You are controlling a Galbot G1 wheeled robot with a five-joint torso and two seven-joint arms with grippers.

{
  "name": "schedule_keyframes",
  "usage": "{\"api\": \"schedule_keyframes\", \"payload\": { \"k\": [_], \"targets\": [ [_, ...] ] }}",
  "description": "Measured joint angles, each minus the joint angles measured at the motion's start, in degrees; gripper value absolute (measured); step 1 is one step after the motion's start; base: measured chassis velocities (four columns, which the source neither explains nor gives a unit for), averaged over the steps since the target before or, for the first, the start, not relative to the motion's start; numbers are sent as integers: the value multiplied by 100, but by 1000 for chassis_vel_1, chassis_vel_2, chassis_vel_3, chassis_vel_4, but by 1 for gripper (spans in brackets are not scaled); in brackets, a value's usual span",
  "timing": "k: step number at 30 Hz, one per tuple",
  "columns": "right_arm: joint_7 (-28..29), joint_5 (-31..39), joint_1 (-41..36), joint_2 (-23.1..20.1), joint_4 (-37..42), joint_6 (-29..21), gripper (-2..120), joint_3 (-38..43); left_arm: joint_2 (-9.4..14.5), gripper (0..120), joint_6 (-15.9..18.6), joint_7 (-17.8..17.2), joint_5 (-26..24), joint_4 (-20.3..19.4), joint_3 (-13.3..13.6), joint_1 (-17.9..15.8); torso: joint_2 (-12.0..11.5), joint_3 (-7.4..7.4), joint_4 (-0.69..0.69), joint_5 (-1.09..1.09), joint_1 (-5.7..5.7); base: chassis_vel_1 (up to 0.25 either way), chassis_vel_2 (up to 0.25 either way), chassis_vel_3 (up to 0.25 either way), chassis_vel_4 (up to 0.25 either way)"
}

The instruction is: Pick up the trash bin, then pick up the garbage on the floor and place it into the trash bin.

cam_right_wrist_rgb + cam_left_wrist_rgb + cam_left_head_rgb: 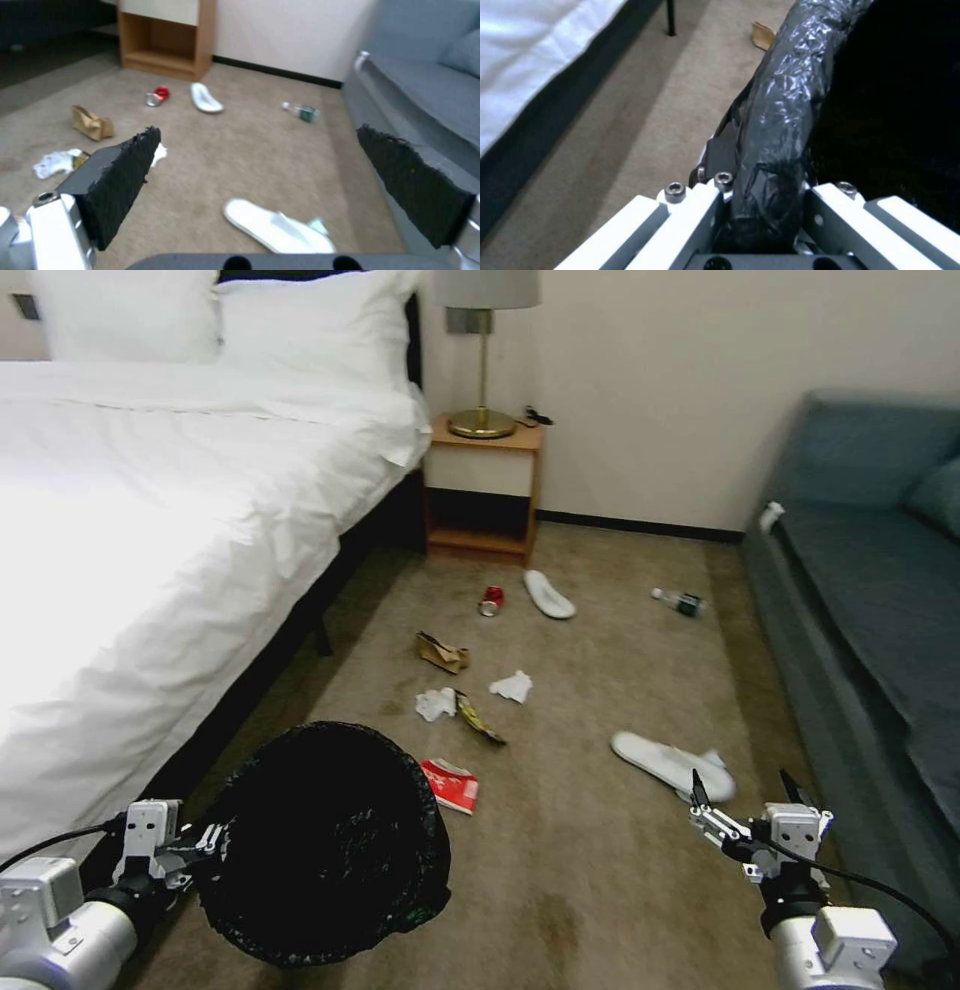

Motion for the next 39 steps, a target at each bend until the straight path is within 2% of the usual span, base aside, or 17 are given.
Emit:
{"api": "schedule_keyframes", "payload": {
  "k": [11, 17, 19, 21, 23, 24, 26, 27, 28, 30, 31, 32, 35, 36, 37, 38, 39],
  "targets": [
    [-13, 10, -6, -28, -37, -5, 100, 5, 81, 2, -3, -115, -9, 27, 179, -209, 0, 0, -1, 1, 0, -128, 162, 163, -125],
    [-85, 48, -36, -158, -100, -57, 100, -62, 264, 2, 149, -652, -601, 99, 340, -742, 0, 1, -2, 0, 1, -158, 145, 154, -153],
    [-132, 272, -98, -509, -168, -204, 100, -132, 384, 2, 195, -1009, -978, 122, 447, -972, -1, 1, -1, 0, 1, -105, 120, 124, -116],
    [-138, 386, -114, -664, -204, -264, 100, -144, 419, 2, 228, -1119, -1084, 118, 478, -1019, -1, 2, -3, 0, 2, -78, 88, 88, -96],
    [-151, 1002, -115, -1362, -385, -531, 100, -142, 540, 2, 297, -1475, -1269, 51, 589, -1061, 0, 1, -2, 2, 1, -27, 7, 14, -32],
    [-151, 1002, -115, -1362, -385, -531, 100, -142, 540, 2, 297, -1475, -1269, 51, 589, -1061, 0, 1, -2, 2, 1, 0, 0, 0, 0],
    [-181, 1568, -58, -1821, -545, -711, 100, -134, 607, 2, 352, -1673, -1383, 11, 637, -1058, 0, 0, -2, 2, 0, 0, 0, 0, 0],
    [-329, 2313, 118, -2607, -851, -889, 100, -154, 690, 2, 441, -1878, -1510, -24, 658, -1081, 0, -1, -3, 2, 0, 0, 0, 0, 0],
    [-329, 2313, 118, -2607, -851, -889, 100, -154, 690, 2, 441, -1878, -1510, -24, 658, -1081, 0, -1, -3, 2, 0, 0, 0, 0, 0],
    [-619, 2848, 442, -3323, -1279, -991, 100, -282, 757, 2, 487, -1988, -1547, -31, 659, -1103, 0, 0, 0, 1, 0, 0, 0, 0, 0],
    [-619, 2848, 442, -3323, -1279, -991, 100, -282, 757, 2, 487, -1988, -1547, -31, 659, -1103, 0, 0, 0, 1, 0, 0, 0, 0, 0],
    [-851, 3006, 668, -3604, -1615, -1017, 100, -388, 799, 2, 500, -2037, -1551, -27, 659, -1110, 0, 0, 1, 1, 0, 0, 0, 0, 0],
    [-1348, 3074, 987, -3874, -2076, -1017, 100, -513, 856, 2, 506, -2107, -1552, 3, 655, -1115, 0, 1, -1, 5, 0, 0, 0, 0, 0],
    [-1799, 3062, 1227, -4012, -2401, -968, 100, -591, 887, 2, 508, -2146, -1551, 25, 654, -1123, 0, 0, 0, 2, 0, 0, 0, 0, 0],
    [-2596, 2944, 1759, -4201, -3102, -721, 100, -871, 929, 2, 536, -2227, -1569, 52, 653, -1156, 0, 0, 0, 0, 0, 0, 0, 0, 0],
    [-2596, 2944, 1759, -4201, -3102, -721, 100, -871, 929, 2, 536, -2227, -1569, 52, 653, -1156, 0, 0, 0, 0, 0, 0, 0, 0, 0],
    [-2938, 2894, 2138, -4256, -3536, -561, 100, -1171, 941, 2, 570, -2270, -1653, 54, 647, -1203, 0, 1, 0, 2, 0, 0, 0, 0, 0]
  ]
}}
